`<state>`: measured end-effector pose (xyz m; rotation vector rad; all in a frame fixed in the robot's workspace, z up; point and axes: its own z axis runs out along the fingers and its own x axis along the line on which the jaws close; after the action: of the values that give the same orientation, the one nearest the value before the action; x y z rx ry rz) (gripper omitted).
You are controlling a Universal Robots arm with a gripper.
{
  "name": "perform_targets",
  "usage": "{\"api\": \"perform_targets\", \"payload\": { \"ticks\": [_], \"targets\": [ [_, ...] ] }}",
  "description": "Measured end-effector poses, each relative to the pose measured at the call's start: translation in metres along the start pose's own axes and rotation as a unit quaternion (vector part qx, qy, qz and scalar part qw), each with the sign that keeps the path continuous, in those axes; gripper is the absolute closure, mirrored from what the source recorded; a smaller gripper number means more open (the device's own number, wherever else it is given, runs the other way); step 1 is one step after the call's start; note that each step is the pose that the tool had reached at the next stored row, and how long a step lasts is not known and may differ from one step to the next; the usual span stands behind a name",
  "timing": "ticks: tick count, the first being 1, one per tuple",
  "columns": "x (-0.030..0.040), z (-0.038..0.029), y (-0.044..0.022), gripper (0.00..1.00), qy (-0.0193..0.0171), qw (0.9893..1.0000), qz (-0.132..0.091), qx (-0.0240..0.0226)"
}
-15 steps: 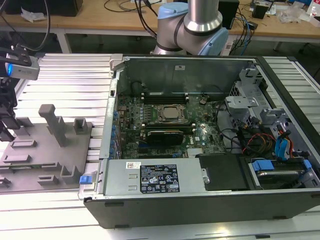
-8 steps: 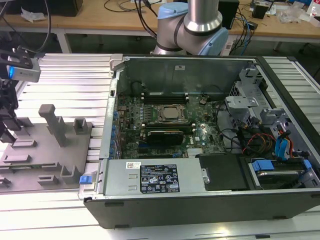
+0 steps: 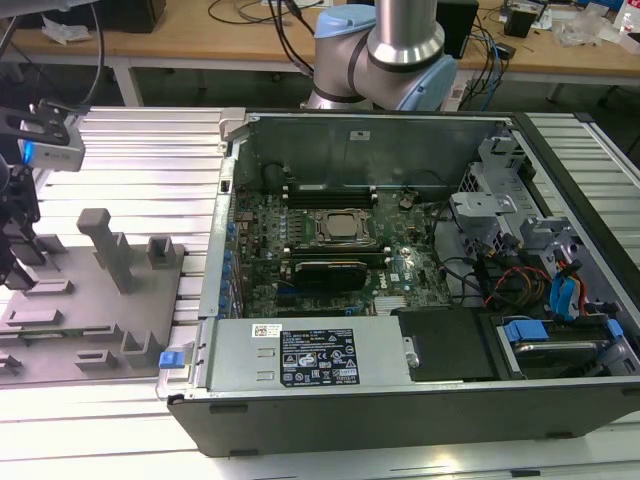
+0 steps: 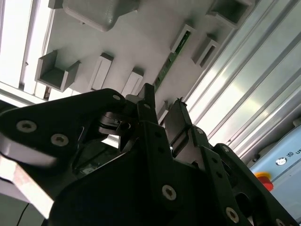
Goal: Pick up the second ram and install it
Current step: 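Pick up the second ram and move it above second insertion slot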
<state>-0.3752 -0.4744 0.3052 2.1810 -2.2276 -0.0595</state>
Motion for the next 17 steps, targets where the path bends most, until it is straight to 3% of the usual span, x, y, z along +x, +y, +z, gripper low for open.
{"api": "perform_targets", "payload": {
  "ticks": [12,17],
  "targets": [
    [0.0003,0.0149,-0.0005,0.64,0.0000,1.0000,0.000,-0.0001],
    [0.0085,0.0201,-0.0004,0.64,0.0000,1.0000,0.000,0.0000]
  ]
}}
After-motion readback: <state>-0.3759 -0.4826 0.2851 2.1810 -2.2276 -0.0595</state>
